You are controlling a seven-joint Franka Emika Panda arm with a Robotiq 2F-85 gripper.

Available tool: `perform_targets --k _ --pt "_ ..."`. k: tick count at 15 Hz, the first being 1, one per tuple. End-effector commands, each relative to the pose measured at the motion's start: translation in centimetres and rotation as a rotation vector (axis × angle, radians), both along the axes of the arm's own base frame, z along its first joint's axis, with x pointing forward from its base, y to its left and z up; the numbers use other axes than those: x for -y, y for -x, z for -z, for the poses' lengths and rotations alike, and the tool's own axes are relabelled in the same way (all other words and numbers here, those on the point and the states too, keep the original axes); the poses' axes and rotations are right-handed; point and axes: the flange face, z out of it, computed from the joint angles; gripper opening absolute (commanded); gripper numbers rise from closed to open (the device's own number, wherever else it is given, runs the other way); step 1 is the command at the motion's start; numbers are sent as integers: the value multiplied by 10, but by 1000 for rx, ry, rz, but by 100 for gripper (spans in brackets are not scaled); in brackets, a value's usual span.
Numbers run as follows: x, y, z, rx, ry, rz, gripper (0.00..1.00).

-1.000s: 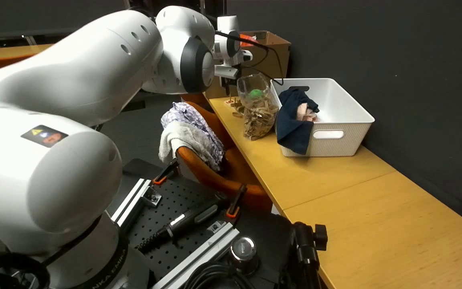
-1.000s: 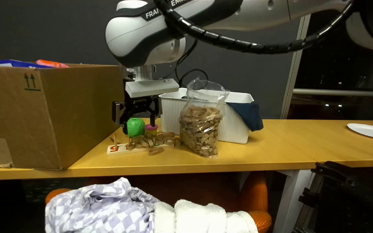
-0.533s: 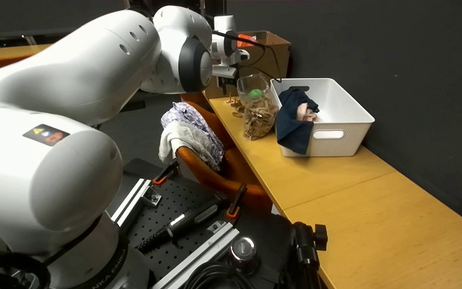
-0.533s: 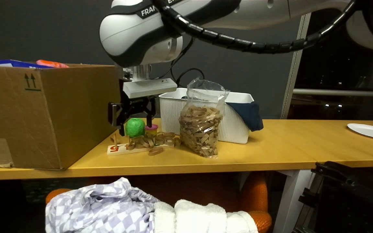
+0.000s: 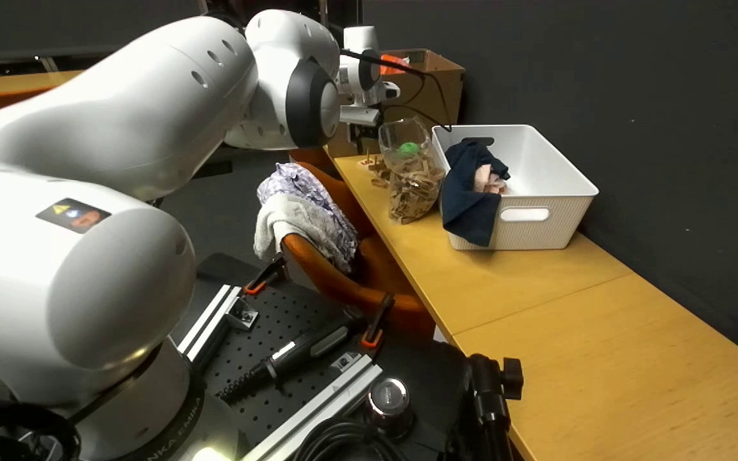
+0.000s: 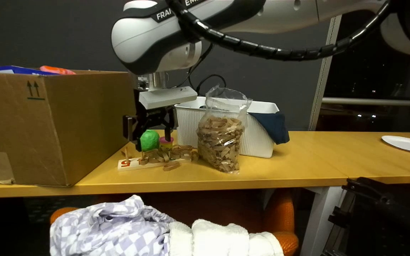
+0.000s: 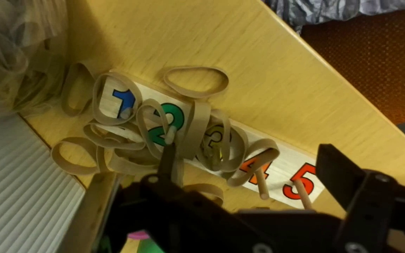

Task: Place some rubber bands from the counter in the plastic.

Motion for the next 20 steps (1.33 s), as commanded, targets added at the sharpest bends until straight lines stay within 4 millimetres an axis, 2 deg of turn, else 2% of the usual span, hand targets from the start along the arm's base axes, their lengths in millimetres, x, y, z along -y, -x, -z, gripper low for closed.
perform_targets --k 1,6,13,14,15,16,17,18,20 --pt "14 0 16 -23 -7 33 100" --pt "32 -1 35 -21 -13 78 100" --pt "28 -3 33 8 -25 69 100" --pt "28 -3 34 7 -27 69 97" --pt "27 -3 34 6 -30 70 79" --pt "26 -3 34 6 -33 72 72" --pt "26 -3 34 7 -39 75 70" --pt "26 -3 35 8 -43 77 64" --pt "27 -4 35 10 -49 85 47"
